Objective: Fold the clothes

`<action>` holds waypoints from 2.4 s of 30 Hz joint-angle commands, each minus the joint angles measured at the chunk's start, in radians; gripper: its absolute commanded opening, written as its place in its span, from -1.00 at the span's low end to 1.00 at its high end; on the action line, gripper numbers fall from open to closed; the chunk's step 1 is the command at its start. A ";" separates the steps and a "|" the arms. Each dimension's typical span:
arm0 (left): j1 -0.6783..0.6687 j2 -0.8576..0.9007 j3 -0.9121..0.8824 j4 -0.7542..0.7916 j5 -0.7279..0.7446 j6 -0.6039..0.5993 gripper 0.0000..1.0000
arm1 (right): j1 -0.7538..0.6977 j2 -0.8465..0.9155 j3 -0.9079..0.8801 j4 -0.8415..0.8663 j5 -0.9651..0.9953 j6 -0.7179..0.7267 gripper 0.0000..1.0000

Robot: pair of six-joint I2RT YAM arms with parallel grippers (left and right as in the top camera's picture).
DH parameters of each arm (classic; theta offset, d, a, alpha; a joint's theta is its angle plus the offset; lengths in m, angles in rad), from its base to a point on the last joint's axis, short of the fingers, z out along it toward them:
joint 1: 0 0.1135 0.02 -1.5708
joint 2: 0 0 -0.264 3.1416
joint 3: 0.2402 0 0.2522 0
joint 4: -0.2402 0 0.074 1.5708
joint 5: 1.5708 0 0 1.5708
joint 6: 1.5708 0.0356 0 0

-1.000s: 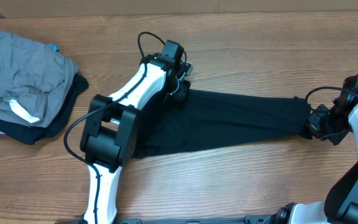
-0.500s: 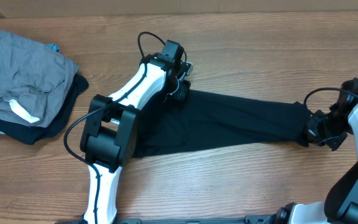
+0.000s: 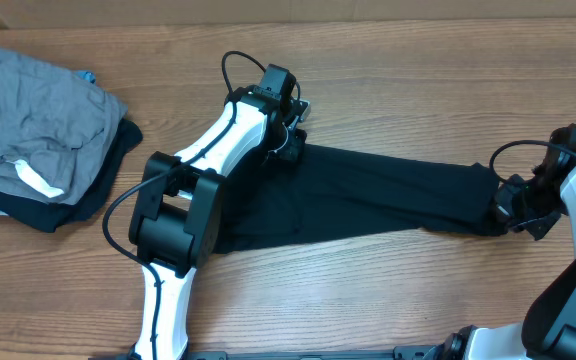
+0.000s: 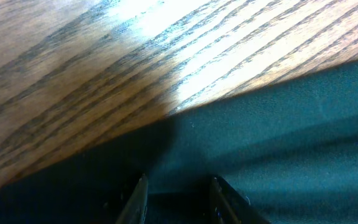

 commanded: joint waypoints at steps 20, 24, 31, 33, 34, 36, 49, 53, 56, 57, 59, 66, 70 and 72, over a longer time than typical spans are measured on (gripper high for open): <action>0.002 -0.113 0.239 -0.181 -0.022 -0.027 -0.59 | -0.003 -0.015 -0.010 0.127 -0.010 0.001 0.50; 0.002 -0.182 0.258 -0.348 -0.026 -0.066 -0.92 | 0.018 -0.014 -0.010 0.171 -0.075 -0.025 0.26; 0.000 -0.172 0.034 -0.473 0.005 -0.063 -0.92 | 0.092 0.008 -0.013 0.251 -0.068 -0.087 -0.71; 0.000 -0.172 -0.038 -0.467 0.011 -0.080 -0.92 | 0.108 0.024 -0.015 0.257 -0.068 -0.093 -0.78; 0.000 -0.172 -0.074 -0.462 0.016 -0.090 -0.92 | 0.115 0.034 -0.018 0.261 -0.068 -0.100 -0.80; 0.000 -0.172 -0.153 -0.439 0.020 -0.097 -0.92 | 0.124 0.066 -0.035 0.278 -0.068 -0.106 -0.82; 0.029 -0.172 -0.373 -0.360 -0.206 -0.201 -0.92 | 0.122 0.257 -0.166 0.640 -0.007 -0.162 -0.87; 0.091 -0.172 -0.428 -0.341 -0.236 -0.212 -0.92 | 0.122 0.261 -0.166 0.708 -0.008 -0.165 -0.87; 0.134 -0.173 -0.435 -0.338 -0.236 -0.194 -0.92 | 0.122 0.261 -0.166 0.692 -0.007 -0.165 -0.87; 0.139 -0.174 -0.434 -0.336 -0.236 -0.188 -0.92 | 0.122 0.261 -0.165 0.690 -0.007 -0.165 -0.87; 0.140 -0.176 -0.423 -0.340 -0.235 -0.185 -0.92 | 0.122 0.261 -0.163 0.686 -0.008 -0.164 -0.80; 0.138 -0.271 -0.328 -0.383 -0.184 -0.186 -0.92 | 0.122 0.259 -0.016 0.558 -0.017 -0.164 -0.16; 0.137 -0.385 -0.240 -0.389 -0.125 -0.186 -0.92 | 0.122 0.257 0.102 0.481 -0.049 -0.165 0.05; 0.137 -0.445 -0.201 -0.380 -0.124 -0.190 -0.78 | 0.122 0.257 0.159 0.436 -0.050 -0.169 0.20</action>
